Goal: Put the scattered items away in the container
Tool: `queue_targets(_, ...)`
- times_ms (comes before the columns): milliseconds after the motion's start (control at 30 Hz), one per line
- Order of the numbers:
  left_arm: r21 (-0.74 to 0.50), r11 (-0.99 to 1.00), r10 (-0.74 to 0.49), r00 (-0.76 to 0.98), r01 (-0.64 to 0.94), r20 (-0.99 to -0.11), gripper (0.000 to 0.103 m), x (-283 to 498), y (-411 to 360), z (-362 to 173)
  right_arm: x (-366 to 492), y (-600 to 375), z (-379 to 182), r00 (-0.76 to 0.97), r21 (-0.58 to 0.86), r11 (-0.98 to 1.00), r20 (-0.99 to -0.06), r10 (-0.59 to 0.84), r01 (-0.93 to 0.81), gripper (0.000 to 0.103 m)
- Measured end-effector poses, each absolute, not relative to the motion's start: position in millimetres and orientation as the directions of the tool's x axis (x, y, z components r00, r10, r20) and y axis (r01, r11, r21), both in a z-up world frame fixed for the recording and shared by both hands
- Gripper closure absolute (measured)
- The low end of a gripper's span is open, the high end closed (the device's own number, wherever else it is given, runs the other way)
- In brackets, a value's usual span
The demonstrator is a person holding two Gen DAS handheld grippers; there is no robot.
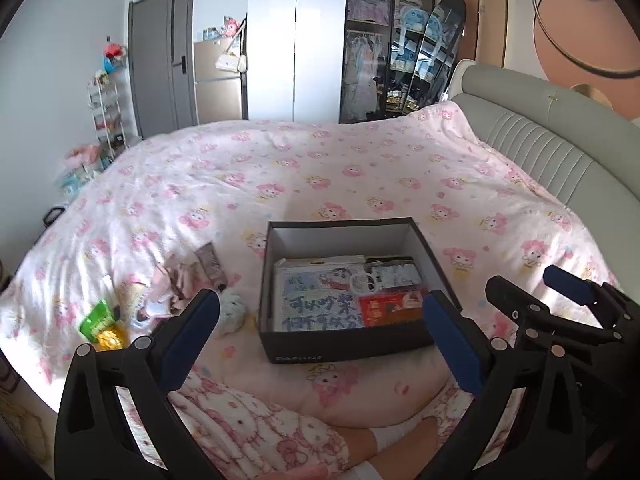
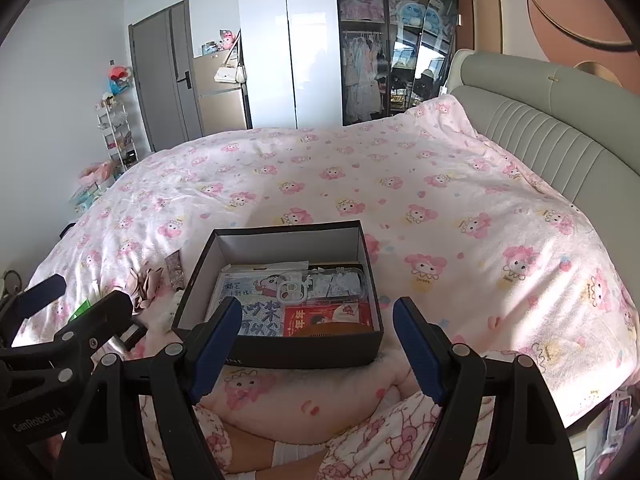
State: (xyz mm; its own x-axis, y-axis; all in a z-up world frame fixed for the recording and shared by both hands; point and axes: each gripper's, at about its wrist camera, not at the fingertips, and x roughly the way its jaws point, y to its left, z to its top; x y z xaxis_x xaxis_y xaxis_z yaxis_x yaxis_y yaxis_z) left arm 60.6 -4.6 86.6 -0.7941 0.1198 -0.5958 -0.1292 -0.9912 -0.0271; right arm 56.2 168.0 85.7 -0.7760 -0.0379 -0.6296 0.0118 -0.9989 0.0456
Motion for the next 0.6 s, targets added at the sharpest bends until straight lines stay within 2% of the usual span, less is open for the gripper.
queue_targets(67,-0.033,-0.992,0.115,-0.791,-0.12,-0.601,0.001,59,-7,85,58,168,84,-0.771,0.044,-0.999,-0.635,-0.039,0.014,0.027)
queue_targets(100,-0.113,-0.982,0.189,-0.754,-0.152,-0.63,0.001,54,-13,83,59,167,83,-0.77,0.041,-0.999,-0.638,-0.036,0.013,0.027)
queue_targets(133,-0.242,-0.948,0.316,-0.689,-0.205,-0.652,0.001,47,-21,79,59,168,82,-0.768,0.038,-0.999,-0.639,-0.035,0.013,0.027)
queue_targets(167,-0.293,-0.928,0.37,-0.664,-0.229,-0.65,0.0,45,-23,77,59,168,81,-0.766,0.039,-0.999,-0.641,-0.037,0.016,0.027)
queue_targets(200,-0.154,-0.975,0.224,-0.732,-0.163,-0.644,0.001,48,-18,80,60,169,81,-0.765,0.043,-0.999,-0.642,-0.04,0.017,0.027)
queue_targets(233,0.041,-0.998,0.006,-0.802,-0.038,-0.597,0.003,52,-11,83,59,170,80,-0.765,0.04,-0.999,-0.643,-0.036,0.014,0.027)
queue_targets(267,0.032,-0.999,0.009,-0.805,-0.036,-0.593,0.004,50,-15,83,59,170,80,-0.764,0.032,-0.999,-0.644,-0.025,0.005,0.027)
queue_targets(300,-0.169,-0.973,0.231,-0.74,-0.16,-0.632,0.002,42,-28,80,58,172,80,-0.765,0.027,-1.0,-0.644,-0.014,-0.004,0.027)
queue_targets(333,-0.274,-0.941,0.332,-0.685,-0.196,-0.648,0.003,33,-35,76,58,173,80,-0.764,0.033,-0.999,-0.644,-0.02,-0.002,0.027)
queue_targets(367,-0.132,-0.987,0.159,-0.731,-0.095,-0.663,0.008,34,-32,76,56,175,79,-0.762,0.046,-0.999,-0.646,-0.033,0.004,0.027)
queue_targets(400,0.015,-1.0,-0.005,-0.778,-0.006,-0.629,0.011,38,-27,78,54,176,79,-0.758,0.055,-0.998,-0.651,-0.04,0.006,0.027)
queue_targets(433,0.004,-1.0,0.019,-0.784,-0.027,-0.621,0.011,41,-27,79,52,177,78,-0.754,0.05,-0.999,-0.656,-0.034,0.001,0.027)
queue_targets(467,-0.105,-0.989,0.147,-0.749,-0.104,-0.646,0.007,38,-32,77,50,177,77,-0.754,0.045,-0.999,-0.657,-0.028,-0.002,0.027)
queue_targets(500,-0.104,-0.99,0.139,-0.743,-0.094,-0.655,0.007,37,-31,75,48,177,77,-0.754,0.046,-0.999,-0.656,-0.031,0.0,0.027)
queue_targets(567,0.034,-0.999,-0.009,-0.77,-0.016,-0.637,0.009,40,-23,74,44,177,76,-0.749,0.05,-0.999,-0.662,-0.038,0.006,0.027)
queue_targets(600,-0.003,-0.999,0.034,-0.759,-0.042,-0.65,0.008,41,-24,73,41,176,75,-0.743,0.049,-0.999,-0.668,-0.037,0.006,0.027)
